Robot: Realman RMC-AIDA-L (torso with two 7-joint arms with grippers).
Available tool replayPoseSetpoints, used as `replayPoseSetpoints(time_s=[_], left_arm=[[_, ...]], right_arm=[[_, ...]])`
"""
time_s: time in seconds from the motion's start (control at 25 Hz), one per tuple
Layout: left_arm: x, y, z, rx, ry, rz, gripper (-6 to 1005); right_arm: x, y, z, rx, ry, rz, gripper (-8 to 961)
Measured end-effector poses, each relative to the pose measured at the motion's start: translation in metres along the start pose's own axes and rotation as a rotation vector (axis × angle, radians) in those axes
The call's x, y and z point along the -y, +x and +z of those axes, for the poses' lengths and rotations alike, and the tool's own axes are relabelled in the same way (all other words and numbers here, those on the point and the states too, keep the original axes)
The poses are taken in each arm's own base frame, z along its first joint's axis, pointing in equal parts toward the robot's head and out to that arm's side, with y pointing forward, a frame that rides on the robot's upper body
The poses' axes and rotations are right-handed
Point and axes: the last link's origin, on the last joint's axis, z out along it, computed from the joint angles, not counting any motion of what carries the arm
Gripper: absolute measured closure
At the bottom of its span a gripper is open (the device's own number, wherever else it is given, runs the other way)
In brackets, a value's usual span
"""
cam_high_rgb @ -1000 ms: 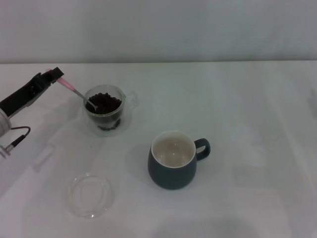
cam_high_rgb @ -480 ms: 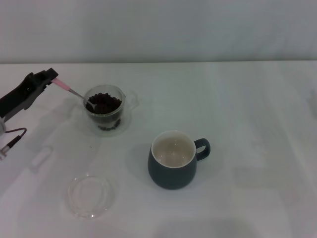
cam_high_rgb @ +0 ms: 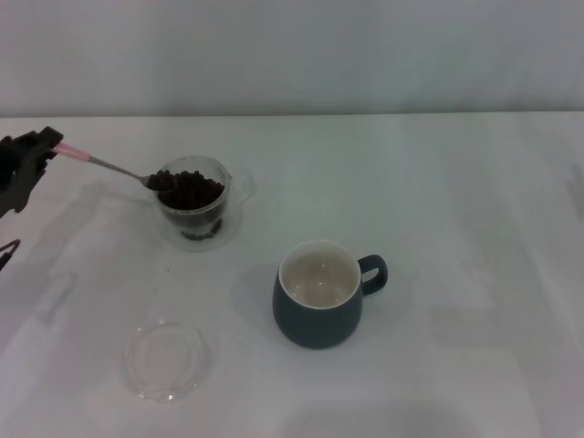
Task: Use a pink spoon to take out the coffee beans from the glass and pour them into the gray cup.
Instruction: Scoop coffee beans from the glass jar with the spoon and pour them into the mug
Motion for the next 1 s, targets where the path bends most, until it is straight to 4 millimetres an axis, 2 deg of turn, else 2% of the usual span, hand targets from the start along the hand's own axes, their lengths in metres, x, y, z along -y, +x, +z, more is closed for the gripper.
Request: replayPoseSetpoints(time_s=[0.28,1.0], left_arm=[[0.003,-0.001,-0.003,-0.004,0.005,-0.011,863],[-0.018,-0.02,-0.001,0.083,-0.132,0.0,863]], right_arm=[[-0.001,0.0,0.002,0.002,-0.003,0.0,113],[-0.002,0.001,0.003,-0.003,-0.008,0.002,112]])
